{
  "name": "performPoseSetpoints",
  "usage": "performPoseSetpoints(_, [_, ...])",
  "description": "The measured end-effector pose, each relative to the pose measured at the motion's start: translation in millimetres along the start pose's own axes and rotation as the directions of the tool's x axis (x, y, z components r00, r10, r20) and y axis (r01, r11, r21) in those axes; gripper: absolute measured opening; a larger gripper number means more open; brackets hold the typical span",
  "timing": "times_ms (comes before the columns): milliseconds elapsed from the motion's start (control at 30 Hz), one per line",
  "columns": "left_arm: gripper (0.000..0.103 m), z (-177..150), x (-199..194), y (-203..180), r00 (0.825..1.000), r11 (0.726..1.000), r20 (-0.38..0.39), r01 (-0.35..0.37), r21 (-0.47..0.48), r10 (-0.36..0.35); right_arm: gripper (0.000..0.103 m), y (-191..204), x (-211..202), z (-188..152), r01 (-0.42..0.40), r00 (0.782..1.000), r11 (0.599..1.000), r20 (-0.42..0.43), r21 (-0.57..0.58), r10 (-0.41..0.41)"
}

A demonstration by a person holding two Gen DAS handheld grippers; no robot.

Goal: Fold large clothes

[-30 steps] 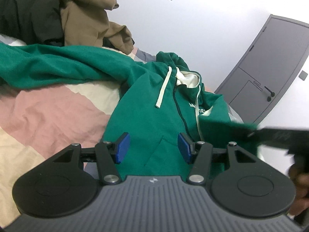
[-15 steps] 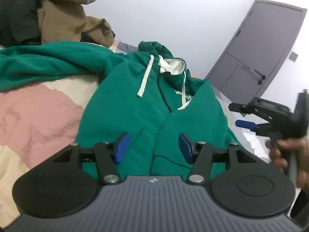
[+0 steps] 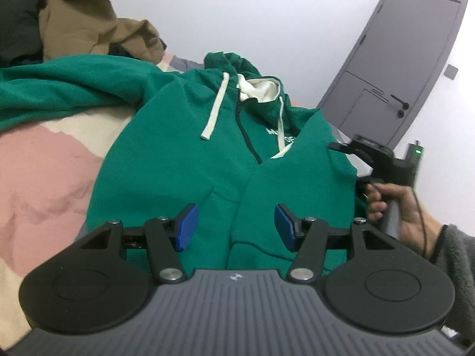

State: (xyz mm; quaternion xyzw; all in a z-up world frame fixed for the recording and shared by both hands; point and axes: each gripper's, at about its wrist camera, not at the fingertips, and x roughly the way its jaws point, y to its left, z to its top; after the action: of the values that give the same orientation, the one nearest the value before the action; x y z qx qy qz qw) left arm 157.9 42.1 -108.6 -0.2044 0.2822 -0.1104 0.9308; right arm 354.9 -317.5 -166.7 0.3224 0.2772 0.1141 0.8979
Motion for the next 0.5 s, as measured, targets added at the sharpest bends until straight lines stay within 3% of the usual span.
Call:
performPoseSetpoints(67, [0.063, 0.2, 2.9, -0.4, 1.000, 1.000, 0.007, 0.008, -0.010, -0.008, 0.046, 0.8, 13.1, 5.0, -0.005, 1.000, 0.999, 0.020, -0.041, 0.006])
performPoseSetpoints(100, [0.063, 0.2, 5.3, -0.8, 1.000, 1.000, 0.007, 0.011, -0.013, -0.011, 0.027, 0.5, 16.1, 8.1, 0.011, 0.999, 0.998, 0.041, -0.060, -0.008])
performPoseSetpoints(133, [0.063, -0.1, 8.5, -1.9, 1.000, 1.000, 0.006, 0.014, -0.013, -0.014, 0.018, 0.6, 18.0, 12.1, 0.032, 0.998, 0.997, 0.061, -0.070, -0.027])
performPoseSetpoints(300, [0.063, 1.0, 24.1, -15.2, 1.000, 1.000, 0.009, -0.015, 0.024, 0.015, 0.015, -16.6, 15.7, 31.2, 0.081, 0.974, 0.994, 0.220, -0.071, -0.064])
performPoseSetpoints(500, [0.063, 2.1, 43.1, -26.7, 0.999, 0.998, 0.010, -0.031, 0.060, 0.031, 0.013, -53.5, 26.0, 41.7, 0.173, 0.943, 0.985, 0.291, -0.021, -0.159])
